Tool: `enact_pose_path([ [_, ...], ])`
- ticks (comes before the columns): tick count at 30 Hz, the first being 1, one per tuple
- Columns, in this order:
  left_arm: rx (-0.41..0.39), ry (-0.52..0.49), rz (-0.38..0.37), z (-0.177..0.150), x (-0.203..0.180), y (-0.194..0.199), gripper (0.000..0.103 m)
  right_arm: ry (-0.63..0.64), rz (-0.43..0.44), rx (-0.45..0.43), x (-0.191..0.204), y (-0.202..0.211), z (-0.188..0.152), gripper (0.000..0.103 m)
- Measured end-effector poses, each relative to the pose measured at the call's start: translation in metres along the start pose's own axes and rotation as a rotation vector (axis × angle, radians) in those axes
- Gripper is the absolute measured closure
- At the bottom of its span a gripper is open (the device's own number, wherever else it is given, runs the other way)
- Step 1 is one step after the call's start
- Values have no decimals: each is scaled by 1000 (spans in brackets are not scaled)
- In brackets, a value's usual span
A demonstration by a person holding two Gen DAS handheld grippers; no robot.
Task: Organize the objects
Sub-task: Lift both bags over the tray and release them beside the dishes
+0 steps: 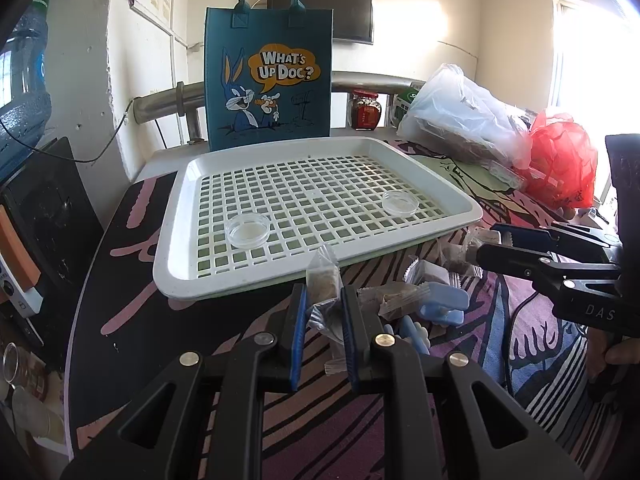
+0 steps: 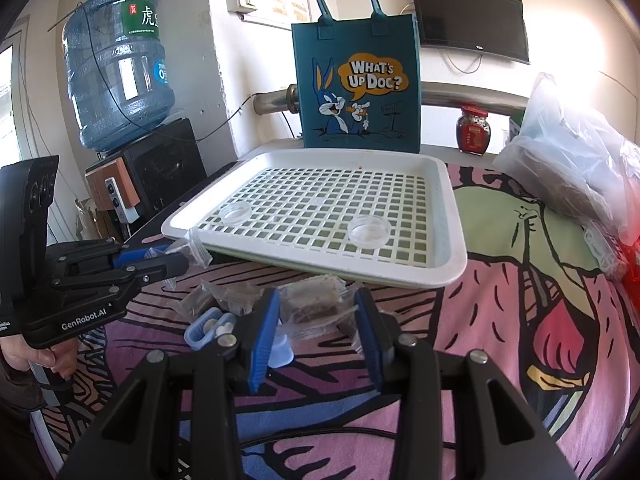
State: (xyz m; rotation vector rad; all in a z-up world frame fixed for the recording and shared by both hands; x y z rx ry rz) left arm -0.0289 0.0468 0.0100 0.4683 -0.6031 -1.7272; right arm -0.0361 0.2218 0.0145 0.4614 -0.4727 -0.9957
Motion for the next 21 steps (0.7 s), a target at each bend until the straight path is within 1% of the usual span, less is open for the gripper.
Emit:
enact_pose_path([
  [7,15,25,-19,0,4,-3,87,-10,4,3,-3,0,2,65],
  [10,5,26,-3,2,8,1,87,-28,20,-7,-6,6,9,65],
  [13,8,57,-30,10,17,8,87,-41,33,-26,-12,15,22,65],
  [17,-4,59,3,28,35,12,87,-43,33,-50,-21,22,44,65],
  [19,3,76,4,35,46,8,87,-44,35,-60,-26,21,55,65],
  [21,19,103,-1,42,57,-2,87,-63,56,-59,-32,16,65,65],
])
Point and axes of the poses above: each gripper's, at about its wrist camera, not at the fingertips, and y roughly against the way its jaws point, x to its left, z to its top, the point moved 5 cm from there along -y, roughly the way its jaws point, and after that the axes turned 4 degrees about z, right-handed, at the moved point
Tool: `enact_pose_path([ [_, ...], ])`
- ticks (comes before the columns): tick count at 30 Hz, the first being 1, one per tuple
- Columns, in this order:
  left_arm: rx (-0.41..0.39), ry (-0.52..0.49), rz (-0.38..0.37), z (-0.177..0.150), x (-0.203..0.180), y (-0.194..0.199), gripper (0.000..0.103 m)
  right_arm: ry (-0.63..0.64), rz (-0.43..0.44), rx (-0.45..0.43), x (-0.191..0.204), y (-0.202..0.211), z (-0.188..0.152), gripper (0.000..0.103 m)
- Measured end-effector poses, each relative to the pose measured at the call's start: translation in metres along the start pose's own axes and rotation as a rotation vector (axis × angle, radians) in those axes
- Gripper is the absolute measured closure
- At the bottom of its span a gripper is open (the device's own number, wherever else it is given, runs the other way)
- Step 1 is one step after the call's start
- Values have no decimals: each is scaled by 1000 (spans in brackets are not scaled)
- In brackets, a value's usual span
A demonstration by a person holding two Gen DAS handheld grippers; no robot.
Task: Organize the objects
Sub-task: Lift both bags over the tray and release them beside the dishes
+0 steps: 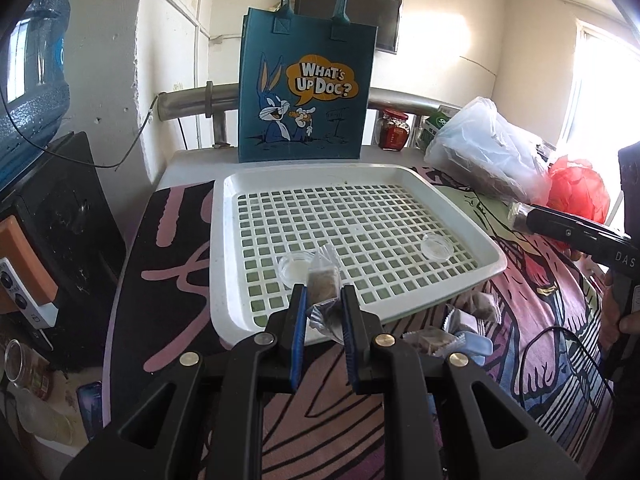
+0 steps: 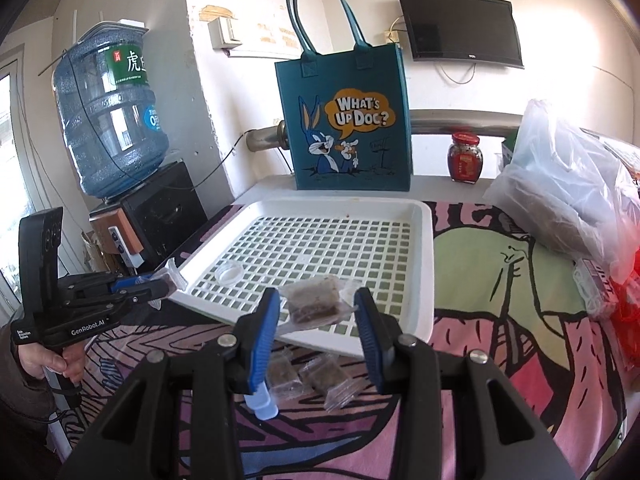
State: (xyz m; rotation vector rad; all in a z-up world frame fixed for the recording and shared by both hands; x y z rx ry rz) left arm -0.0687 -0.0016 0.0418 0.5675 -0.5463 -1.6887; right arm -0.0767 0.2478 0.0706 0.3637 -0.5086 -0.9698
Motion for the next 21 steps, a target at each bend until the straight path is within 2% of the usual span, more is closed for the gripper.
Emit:
enact_pose_path([
  [5,72,70,25,3,18,-36,87,-92,73,41,-13,-30,11,65],
  [10,135,99,50,-6,23,-64,88,-136,120,144,-14,-74,-3,65],
  [18,111,86,73,-2,17,-72,87,-38,31,226,-3,-118,-20,65],
  [19,106,91,72,-2,16,-72,85,-27,19,234,-3,-121,-21,63],
  [21,97,103,70,-1,17,-71,73,-3,-4,240,-3,-125,-21,55],
])
Point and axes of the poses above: each gripper's, at about its wrist camera, not at the fingertips, and y roughly against the way its jaws point, x to its left, z to its top, the point moved 5 cm from there along -y, roughly the way its jaws point, and after that the axes turned 4 degrees about z, right-handed, at the moved point
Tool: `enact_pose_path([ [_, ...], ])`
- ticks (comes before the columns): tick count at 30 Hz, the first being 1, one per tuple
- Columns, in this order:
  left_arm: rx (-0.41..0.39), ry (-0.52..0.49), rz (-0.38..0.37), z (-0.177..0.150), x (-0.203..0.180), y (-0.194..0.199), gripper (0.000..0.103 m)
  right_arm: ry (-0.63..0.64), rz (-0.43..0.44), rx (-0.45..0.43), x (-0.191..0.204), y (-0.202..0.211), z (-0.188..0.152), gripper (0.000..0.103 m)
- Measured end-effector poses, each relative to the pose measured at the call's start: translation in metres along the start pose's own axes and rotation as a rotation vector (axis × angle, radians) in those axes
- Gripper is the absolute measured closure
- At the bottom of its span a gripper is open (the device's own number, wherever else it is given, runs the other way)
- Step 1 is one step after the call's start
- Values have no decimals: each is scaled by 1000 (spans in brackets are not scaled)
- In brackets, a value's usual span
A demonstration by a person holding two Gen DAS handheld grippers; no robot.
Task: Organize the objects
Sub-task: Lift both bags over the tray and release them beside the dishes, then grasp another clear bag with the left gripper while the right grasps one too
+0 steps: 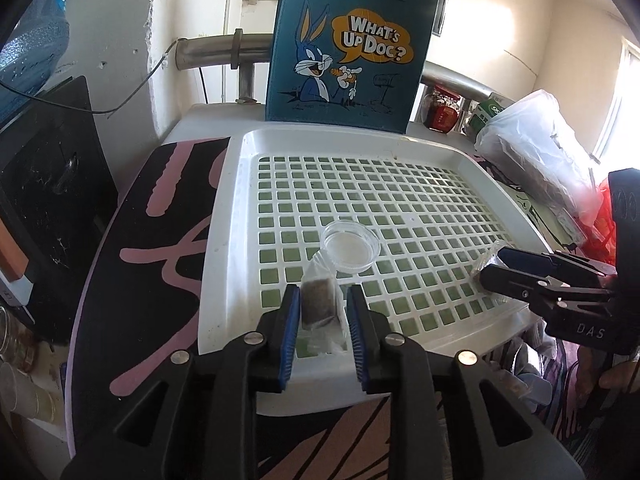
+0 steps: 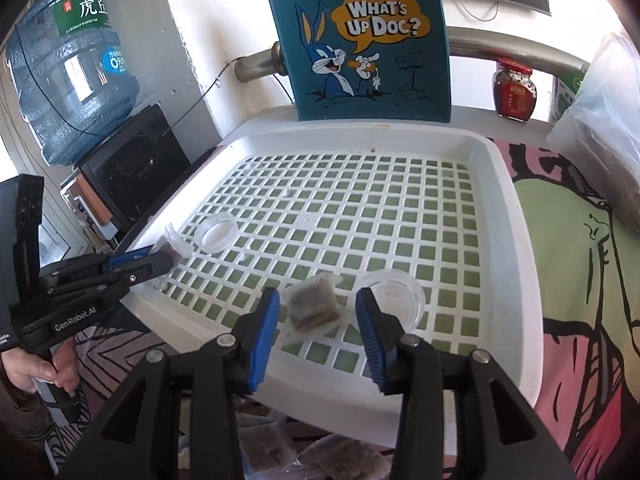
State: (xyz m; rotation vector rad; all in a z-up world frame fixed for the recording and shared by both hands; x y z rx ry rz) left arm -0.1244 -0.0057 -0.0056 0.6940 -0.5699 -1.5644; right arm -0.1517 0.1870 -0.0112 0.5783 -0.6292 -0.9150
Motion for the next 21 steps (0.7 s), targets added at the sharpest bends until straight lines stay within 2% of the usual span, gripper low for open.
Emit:
enact_pose_path([
  [1,-4,1,-11,0,-1,2,71,1,-14,-4,-1,1,0,43],
  [2,-13,-2,-23,0,-2,6,67,-3,-11,-13,-1,5,0,39],
  [4,-54,-15,-40,3,-5,20,58,-16,20,-46,1,21,1,39],
  [6,-110,-22,-51,5,-7,39,37,-36,44,-104,2,46,4,39],
  [9,-196,-28,-47,5,-10,66,16,-53,84,-186,4,84,3,38],
  [12,-231,-45,-57,-3,-16,83,10,-41,73,-231,6,109,-6,35],
  [15,-199,-73,-87,-15,-25,87,10,-23,24,-241,4,120,-16,35],
  [21,-102,-141,-90,-47,-39,73,10,7,19,-128,0,105,-44,35],
])
Point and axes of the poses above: each gripper's, at about its wrist camera, not at the fingertips, and y roughly against the way its jaws point, x to its left, z to its top, the point moved 5 cm from there along -y, roughly the way its jaws point, and after that the axes turned 4 degrees about z, right-handed, at the moved point
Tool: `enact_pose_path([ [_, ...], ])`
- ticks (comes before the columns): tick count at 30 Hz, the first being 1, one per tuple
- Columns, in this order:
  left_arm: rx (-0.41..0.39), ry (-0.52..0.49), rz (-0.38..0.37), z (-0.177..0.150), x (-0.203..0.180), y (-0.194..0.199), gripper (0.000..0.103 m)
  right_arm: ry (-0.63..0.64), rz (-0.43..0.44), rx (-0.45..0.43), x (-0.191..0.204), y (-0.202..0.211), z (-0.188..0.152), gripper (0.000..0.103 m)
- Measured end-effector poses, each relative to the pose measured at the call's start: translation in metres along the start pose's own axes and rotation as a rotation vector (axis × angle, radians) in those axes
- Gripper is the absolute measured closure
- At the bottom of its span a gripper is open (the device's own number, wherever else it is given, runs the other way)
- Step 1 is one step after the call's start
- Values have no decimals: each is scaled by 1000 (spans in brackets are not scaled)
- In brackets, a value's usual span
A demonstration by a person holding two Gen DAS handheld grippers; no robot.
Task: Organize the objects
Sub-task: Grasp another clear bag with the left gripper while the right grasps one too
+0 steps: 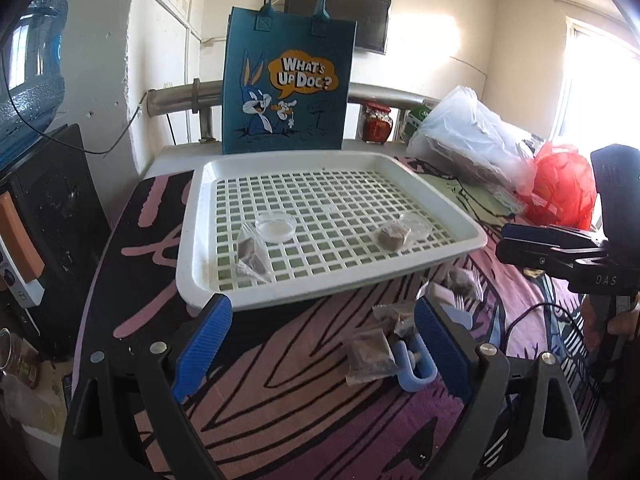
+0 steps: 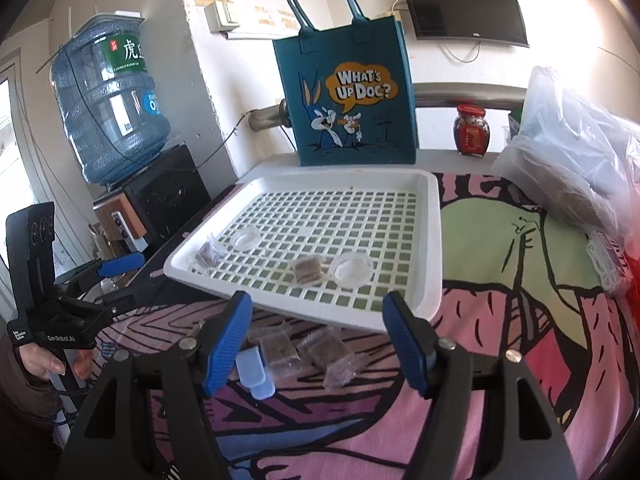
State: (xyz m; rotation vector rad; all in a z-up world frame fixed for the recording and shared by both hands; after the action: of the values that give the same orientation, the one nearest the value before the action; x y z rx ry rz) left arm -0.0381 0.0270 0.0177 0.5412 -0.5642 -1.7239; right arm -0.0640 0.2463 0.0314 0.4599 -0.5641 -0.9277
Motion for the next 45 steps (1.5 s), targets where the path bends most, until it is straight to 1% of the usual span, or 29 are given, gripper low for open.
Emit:
enact_pose_path([
  [2,42,-11,1,-9,-3,-7,10,33,-20,47,1,-9,-9,35],
  [5,68,-19,-1,-15,-6,-13,10,65,-44,100,0,-21,-18,35],
  [7,82,-25,5,-18,-8,-18,10,68,-58,118,-3,-27,-21,36],
  [10,124,-25,10,-21,-11,-25,10,81,-75,139,-4,-34,-25,36],
  [12,151,-32,9,-22,-14,-31,13,88,-79,154,-4,-38,-26,37],
  [13,167,-37,11,-23,-16,-34,15,88,-79,162,-4,-40,-27,39],
  [15,178,-27,-25,-24,-19,-36,25,84,-76,181,-5,-46,-29,44],
  [16,181,-24,-38,-24,-20,-36,27,79,-74,190,-7,-49,-30,48],
  [17,178,-24,-44,-24,-21,-36,31,74,-68,196,-8,-52,-31,49],
  [18,176,-27,-61,-24,-23,-35,40,67,-60,200,-9,-53,-31,50],
  [19,177,-28,-87,-25,-25,-34,45,61,-56,207,-10,-55,-31,55],
  [20,177,-27,-108,-25,-28,-33,54,58,-49,209,-10,-55,-32,67],
  [21,175,-31,-126,-25,-30,-32,64,59,-38,206,-9,-54,-32,67],
  [24,164,-54,-150,-26,-37,-28,77,76,-19,202,-4,-52,-34,71],
  [25,160,-57,-147,-26,-38,-27,77,79,-10,196,-2,-51,-34,78],
  [28,154,-43,-148,-26,-35,-24,78,73,4,188,2,-47,-35,79],
  [29,146,-37,-137,-25,-33,-22,90,73,11,184,3,-45,-36,79],
  [30,133,-34,-123,-24,-30,-19,99,71,14,178,5,-43,-36,79],
  [31,116,-30,-116,-22,-27,-15,102,70,16,170,6,-41,-36,79],
  [35,80,-16,-102,-17,-18,-6,103,72,28,116,13,-29,-30,79],
  [36,85,-18,-105,-17,-17,-7,103,78,30,104,15,-26,-28,79],
  [38,83,-9,-83,-18,-15,-6,103,87,29,84,20,-22,-25,79],
  [39,87,-5,-83,-19,-15,-7,100,88,29,80,21,-21,-25,79],
  [40,101,-1,-86,-21,-16,-8,97,86,29,81,22,-21,-25,79],
  [41,112,5,-93,-21,-18,-9,88,86,26,81,22,-21,-25,79],
  [42,114,4,-102,-22,-20,-10,74,87,23,81,22,-22,-26,79],
  [44,114,-19,-88,-24,-25,-12,59,81,23,83,21,-23,-27,79],
  [45,120,-31,-80,-25,-27,-14,59,76,24,83,20,-24,-28,79],
])
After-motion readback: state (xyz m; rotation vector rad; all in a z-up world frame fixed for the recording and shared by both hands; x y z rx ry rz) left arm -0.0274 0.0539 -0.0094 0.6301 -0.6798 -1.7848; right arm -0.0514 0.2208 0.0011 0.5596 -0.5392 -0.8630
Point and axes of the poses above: each gripper's, at about its wrist camera, not at the fingertips, and y roughly against the way its jaws point, x to its left, z to its top, the point moved 5 cm from there along -y, roughly the way its jaws point, and after that the axes turned 4 degrees about z, right-handed, at the moved point
